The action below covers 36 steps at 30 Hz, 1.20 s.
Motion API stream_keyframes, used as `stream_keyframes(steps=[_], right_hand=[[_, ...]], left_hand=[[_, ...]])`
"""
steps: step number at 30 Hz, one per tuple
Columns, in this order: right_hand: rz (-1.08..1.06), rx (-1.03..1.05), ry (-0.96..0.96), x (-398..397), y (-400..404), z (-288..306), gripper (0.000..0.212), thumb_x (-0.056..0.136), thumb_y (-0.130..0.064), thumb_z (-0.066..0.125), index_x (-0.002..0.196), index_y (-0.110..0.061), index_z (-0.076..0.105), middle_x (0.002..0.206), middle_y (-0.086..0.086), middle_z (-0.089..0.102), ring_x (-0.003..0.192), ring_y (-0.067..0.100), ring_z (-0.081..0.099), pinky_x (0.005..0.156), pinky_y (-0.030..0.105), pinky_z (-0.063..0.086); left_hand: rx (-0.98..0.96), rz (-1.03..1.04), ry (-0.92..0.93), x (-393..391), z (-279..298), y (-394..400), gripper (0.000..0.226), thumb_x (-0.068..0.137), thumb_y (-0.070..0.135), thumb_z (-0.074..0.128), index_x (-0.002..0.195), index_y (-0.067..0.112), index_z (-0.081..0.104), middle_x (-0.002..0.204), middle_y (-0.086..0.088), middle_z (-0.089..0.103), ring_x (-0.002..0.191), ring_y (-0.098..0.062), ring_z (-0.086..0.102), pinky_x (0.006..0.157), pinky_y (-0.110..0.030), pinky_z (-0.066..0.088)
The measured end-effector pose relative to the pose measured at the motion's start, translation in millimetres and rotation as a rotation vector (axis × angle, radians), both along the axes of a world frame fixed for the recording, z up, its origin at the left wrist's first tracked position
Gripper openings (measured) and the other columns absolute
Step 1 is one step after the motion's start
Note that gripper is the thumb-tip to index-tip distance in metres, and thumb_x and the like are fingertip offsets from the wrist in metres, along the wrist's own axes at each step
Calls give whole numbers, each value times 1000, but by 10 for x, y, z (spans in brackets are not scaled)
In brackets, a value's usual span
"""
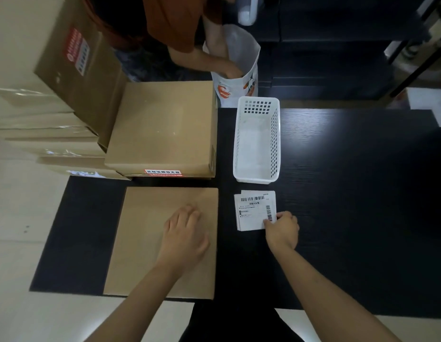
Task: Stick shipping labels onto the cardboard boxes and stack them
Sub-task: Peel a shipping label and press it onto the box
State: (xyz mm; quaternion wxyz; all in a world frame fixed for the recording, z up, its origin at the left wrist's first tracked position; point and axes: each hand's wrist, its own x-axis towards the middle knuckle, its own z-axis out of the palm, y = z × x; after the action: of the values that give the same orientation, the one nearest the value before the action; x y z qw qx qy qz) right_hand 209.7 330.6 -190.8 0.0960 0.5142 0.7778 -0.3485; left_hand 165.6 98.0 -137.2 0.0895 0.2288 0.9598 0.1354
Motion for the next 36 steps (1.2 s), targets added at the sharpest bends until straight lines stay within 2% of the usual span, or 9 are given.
stream_keyframes(steps=[3, 7, 12, 14, 19, 22, 26, 30, 36], right_hand=[[-44, -34, 24, -12, 35, -12, 22, 84, -15, 69, 102, -10, 56, 110, 10, 59, 96, 26, 59, 73, 34, 49], [-87, -68, 16, 34, 65, 20, 14, 86, -14, 66, 98, -12, 58, 98, 6, 67, 79, 21, 61, 63, 30, 47], [-62, -27, 22, 98, 62, 74, 7, 89, -21, 66, 93, -16, 64, 99, 4, 64, 81, 20, 62, 64, 31, 50], [-69, -21, 43, 109, 56, 107, 5, 88, -22, 66, 89, -18, 63, 100, 3, 63, 81, 19, 61, 64, 32, 51], [-66, -68, 105, 113, 51, 234, 6, 90, -19, 63, 94, -14, 61, 94, 4, 65, 77, 17, 59, 60, 26, 42], [-44, -113, 198, 69, 49, 331, 6, 89, -15, 65, 94, -12, 62, 93, 4, 65, 76, 13, 58, 57, 20, 41], [-121, -160, 359, 4, -6, 496, 6, 87, -12, 68, 90, -12, 62, 89, 3, 66, 81, 19, 65, 69, 25, 50], [-259, -198, 496, -41, -177, 678, 6, 87, -12, 68, 89, -13, 62, 86, 2, 65, 81, 19, 65, 66, 23, 50], [-360, -336, 601, -4, -706, 815, 10, 86, -11, 70, 85, -16, 62, 86, 1, 67, 84, 21, 67, 77, 30, 56]], left_hand=[[-25, -15, 26, -21, -37, -2, 50, 75, 44, 46, 115, 16, 56, 127, -9, 53, 114, -26, 44, 91, -41, 46], [-42, -37, 47, -57, -34, -17, 48, 73, 43, 47, 111, 16, 57, 122, -9, 55, 109, -26, 46, 87, -42, 48], [-134, -83, 60, -115, 33, 32, 48, 61, 39, 59, 103, 17, 54, 101, -11, 58, 87, -32, 59, 75, -40, 52], [-176, -101, 60, -156, 73, 52, 46, 62, 41, 56, 100, 15, 59, 97, -10, 59, 84, -31, 60, 74, -39, 51], [-194, -146, 51, -250, 162, 78, 50, 55, 35, 74, 99, 14, 64, 93, -7, 61, 81, -28, 61, 72, -37, 51], [-183, -160, 61, -315, 228, 91, 42, 61, 34, 61, 97, 14, 65, 89, -4, 61, 78, -26, 61, 70, -35, 52], [-180, -157, 22, -370, 342, 95, 49, 73, 40, 37, 109, 17, 62, 99, -2, 61, 88, -25, 60, 78, -37, 51], [-187, -163, 28, -351, 480, 105, 49, 89, 39, 42, 133, 19, 48, 123, -2, 54, 111, -22, 51, 97, -35, 39], [-161, -144, 92, -291, 647, -17, 42, 92, 39, 41, 129, 20, 46, 125, 1, 50, 112, -19, 48, 96, -31, 37]])
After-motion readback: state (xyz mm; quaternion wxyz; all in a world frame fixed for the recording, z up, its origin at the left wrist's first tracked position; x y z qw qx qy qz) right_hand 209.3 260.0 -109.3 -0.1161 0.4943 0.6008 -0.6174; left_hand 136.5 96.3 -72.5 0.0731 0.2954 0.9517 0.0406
